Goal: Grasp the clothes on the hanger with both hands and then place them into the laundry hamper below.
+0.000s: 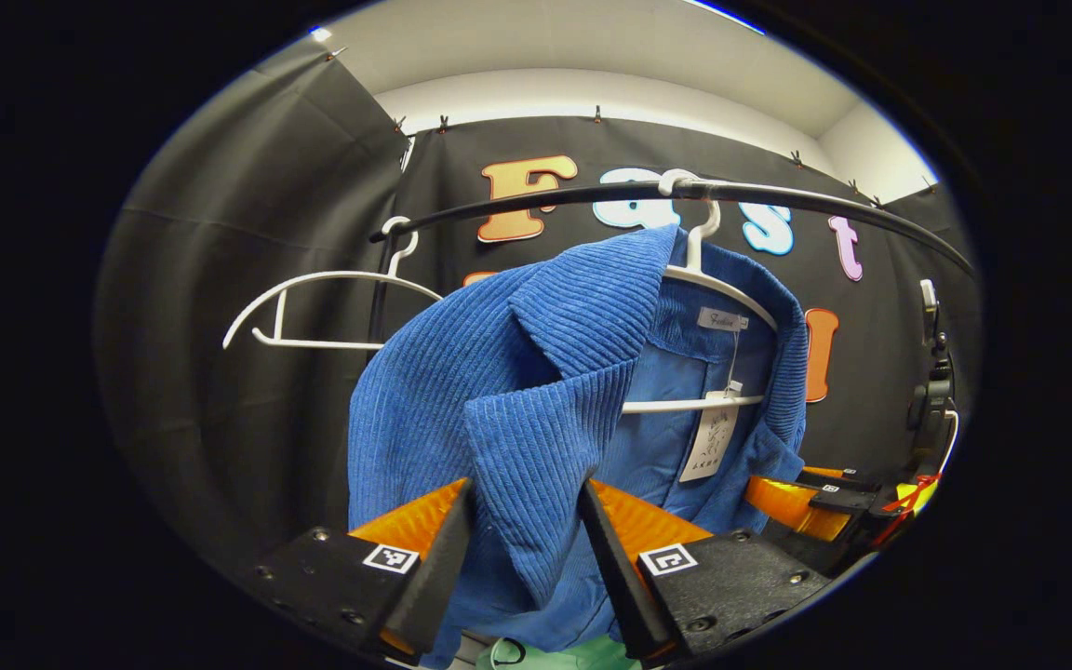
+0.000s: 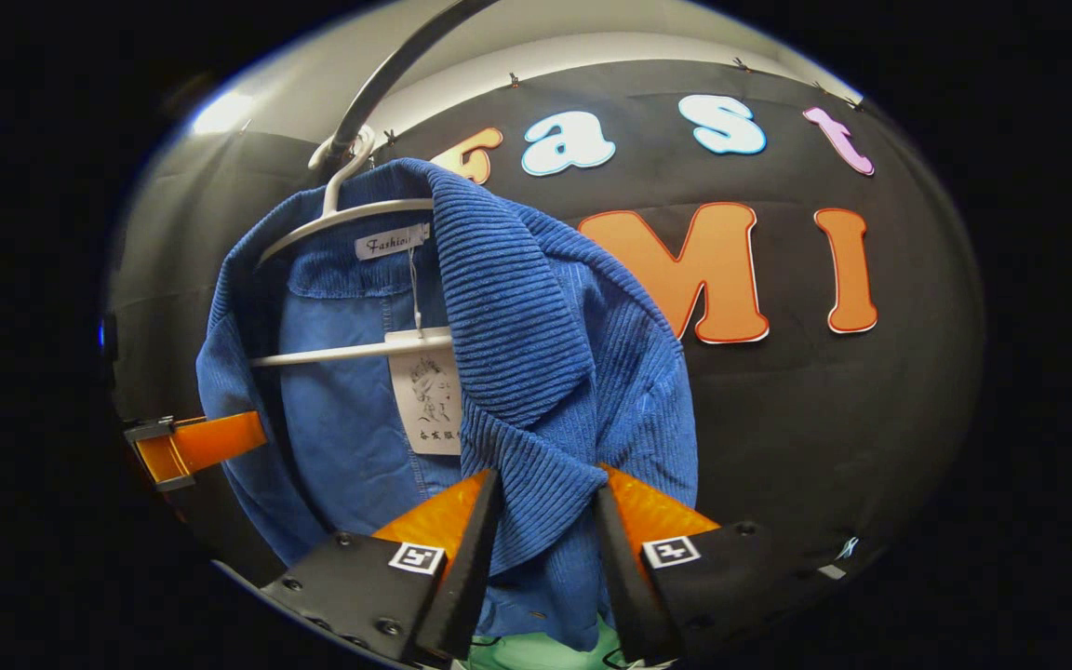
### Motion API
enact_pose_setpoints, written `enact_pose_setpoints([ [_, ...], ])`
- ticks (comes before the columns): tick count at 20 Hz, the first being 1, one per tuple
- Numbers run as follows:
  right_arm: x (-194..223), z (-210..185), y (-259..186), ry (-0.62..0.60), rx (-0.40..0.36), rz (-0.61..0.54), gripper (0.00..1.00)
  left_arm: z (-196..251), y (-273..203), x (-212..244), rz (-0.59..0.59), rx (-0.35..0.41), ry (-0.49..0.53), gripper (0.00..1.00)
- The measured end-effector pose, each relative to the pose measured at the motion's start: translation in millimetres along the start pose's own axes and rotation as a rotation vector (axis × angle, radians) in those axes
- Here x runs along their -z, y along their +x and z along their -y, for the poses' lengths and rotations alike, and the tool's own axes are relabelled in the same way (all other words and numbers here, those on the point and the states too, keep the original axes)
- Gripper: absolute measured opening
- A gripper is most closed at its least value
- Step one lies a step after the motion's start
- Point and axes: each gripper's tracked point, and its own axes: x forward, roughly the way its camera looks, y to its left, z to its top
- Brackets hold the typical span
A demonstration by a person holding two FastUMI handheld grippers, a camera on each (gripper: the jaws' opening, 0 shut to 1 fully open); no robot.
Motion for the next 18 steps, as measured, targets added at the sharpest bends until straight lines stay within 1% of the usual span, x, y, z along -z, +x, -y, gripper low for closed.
enact_pose_setpoints([
  [1, -1.8, -1.2, -0.3, 0.003, -0.010, 0.002, 0.48, 1.6, -0.7, -0.7, 0.000, 0.008, -0.002, 0.66],
  [2, -2.6, -2.1, -1.5, 0.006, -0.019, 0.003, 0.38, 2.8, -1.4, -1.3, -0.001, 0.017, -0.004, 0.66],
  [3, -2.7, -3.3, -3.2, 0.011, -0.027, 0.004, 0.28, 3.1, -2.5, -1.9, 0.001, 0.023, -0.006, 0.56],
  [4, -4.1, -3.5, -5.0, 0.020, -0.034, 0.005, 0.37, 3.4, -3.8, -3.9, 0.004, 0.025, -0.007, 0.50],
  [5, -4.7, -5.6, -7.1, 0.030, -0.047, 0.003, 0.20, 4.0, -5.3, -6.9, 0.013, 0.033, -0.014, 0.41],
  [6, -5.1, -6.2, -8.3, 0.042, -0.059, 0.002, 0.19, 5.5, -6.5, -7.6, 0.012, 0.041, -0.022, 0.39],
  [7, -6.2, -6.3, -10.2, 0.055, -0.069, 0.000, 0.19, 5.7, -6.9, -7.5, 0.006, 0.043, -0.024, 0.33],
  [8, -7.4, -7.9, -11.8, 0.071, -0.082, -0.001, 0.19, 3.8, -8.1, -8.6, 0.005, 0.039, -0.018, 0.27],
  [9, -9.0, -9.0, -13.0, 0.090, -0.094, 0.000, 0.19, 0.9, -9.8, -7.9, -0.002, 0.031, -0.009, 0.16],
  [10, -9.6, -8.2, -14.0, 0.109, -0.099, -0.001, 0.19, 2.0, -10.1, -10.0, -0.002, 0.039, -0.005, 0.12],
  [12, -12.1, -8.9, -20.8, 0.141, -0.124, 0.001, 0.19, 3.9, -13.9, -12.2, -0.001, 0.042, -0.003, 0.08],
  [13, -14.7, -10.4, -22.5, 0.156, -0.141, 0.007, 0.13, 4.9, -16.9, -14.0, 0.000, 0.047, -0.001, 0.07],
  [14, -16.8, -12.1, -24.4, 0.173, -0.161, 0.012, 0.19, 5.2, -18.7, -14.5, -0.007, 0.047, 0.002, 0.05],
  [15, -18.2, -11.7, -24.0, 0.191, -0.166, 0.013, 0.19, 6.3, -18.8, -16.6, -0.010, 0.045, 0.004, 0.01],
  [16, -19.4, -7.7, -24.8, 0.220, -0.163, 0.009, 0.19, 7.7, -22.0, -18.9, -0.008, 0.053, -0.001, 0.02],
  [17, -19.3, -11.1, -26.4, 0.253, -0.182, -0.001, 0.08, 11.4, -25.0, -22.6, -0.005, 0.072, -0.018, 0.00],
  [18, -20.1, -13.9, -28.9, 0.286, -0.198, -0.006, 0.08, 15.5, -28.8, -26.8, 0.002, 0.094, -0.040, 0.00],
])
